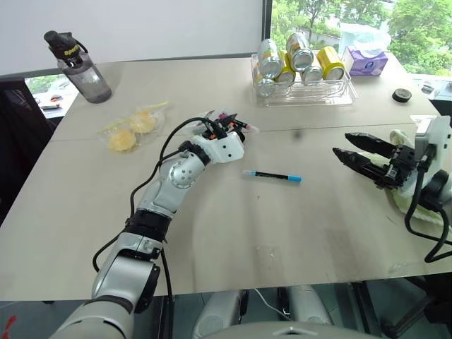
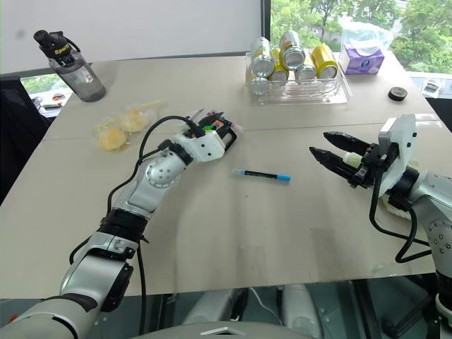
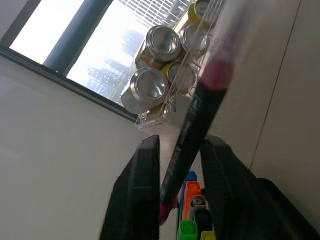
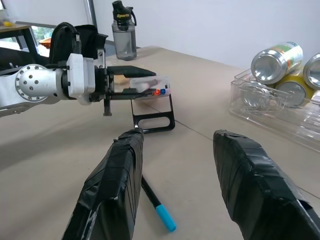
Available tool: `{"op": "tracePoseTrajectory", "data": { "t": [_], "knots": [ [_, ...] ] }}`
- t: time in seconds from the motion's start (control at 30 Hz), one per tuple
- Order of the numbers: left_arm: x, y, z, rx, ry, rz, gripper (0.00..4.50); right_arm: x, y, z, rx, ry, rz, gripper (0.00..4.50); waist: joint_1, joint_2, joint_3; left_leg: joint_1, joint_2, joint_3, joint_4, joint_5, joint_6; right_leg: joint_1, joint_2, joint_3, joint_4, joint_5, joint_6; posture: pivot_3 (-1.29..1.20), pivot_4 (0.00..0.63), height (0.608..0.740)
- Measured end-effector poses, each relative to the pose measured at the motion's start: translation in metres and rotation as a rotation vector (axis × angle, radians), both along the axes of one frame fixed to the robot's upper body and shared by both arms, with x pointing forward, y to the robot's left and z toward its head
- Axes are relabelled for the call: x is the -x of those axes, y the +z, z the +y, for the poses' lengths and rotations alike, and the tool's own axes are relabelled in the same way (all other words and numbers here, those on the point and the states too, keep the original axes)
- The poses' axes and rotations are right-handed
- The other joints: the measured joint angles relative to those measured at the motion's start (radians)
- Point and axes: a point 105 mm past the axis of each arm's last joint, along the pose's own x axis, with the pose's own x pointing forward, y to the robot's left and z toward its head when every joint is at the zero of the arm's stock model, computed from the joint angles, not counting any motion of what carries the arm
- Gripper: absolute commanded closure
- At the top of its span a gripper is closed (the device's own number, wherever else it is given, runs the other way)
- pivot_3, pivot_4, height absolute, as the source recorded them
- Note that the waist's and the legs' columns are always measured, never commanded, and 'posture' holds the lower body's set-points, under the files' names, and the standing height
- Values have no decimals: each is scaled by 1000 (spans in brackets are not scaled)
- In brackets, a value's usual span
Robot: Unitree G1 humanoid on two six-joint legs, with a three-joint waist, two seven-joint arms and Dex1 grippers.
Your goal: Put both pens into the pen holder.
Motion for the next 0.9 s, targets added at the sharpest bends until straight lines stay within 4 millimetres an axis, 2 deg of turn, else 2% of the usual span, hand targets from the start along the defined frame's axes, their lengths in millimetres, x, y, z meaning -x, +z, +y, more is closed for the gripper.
{"op": "tracePoseTrajectory", "data": {
  "t": [0.13, 0.17, 0.6, 0.77, 0.9],
  "knots": [
    [-1, 1, 1, 4, 12, -8, 136, 0, 0, 0, 1, 0, -2, 2115, 0, 0, 0, 0, 0, 0, 0, 0, 0, 0, 0, 0, 0, 0, 0, 0, 150, 740],
    [-1, 1, 2, 6, 16, -9, 58, 0, 0, 0, 1, 0, -2, 2115, 0, 0, 0, 0, 0, 0, 0, 0, 0, 0, 0, 0, 0, 0, 0, 0, 150, 740],
    [-8, -1, 10, 40, 93, 13, 58, 0, 0, 0, 5, -2, -6, 2115, 0, 0, 0, 0, 0, 0, 0, 0, 0, 0, 0, 0, 1, 0, 0, 0, 150, 740],
    [-3, -7, 4, 32, 46, 49, 58, 0, 0, 0, 7, -3, -10, 2115, 0, 0, 0, 0, 0, 0, 1, 0, 0, 0, 0, 0, 1, 0, 0, 0, 150, 740],
    [5, -17, -13, 19, -53, 113, 58, -2, -1, 1, 18, -11, -15, 2115, 0, 0, 0, 0, 0, 0, 1, 0, 0, 0, 0, 0, 1, 0, 0, 0, 150, 740]
  ]
}}
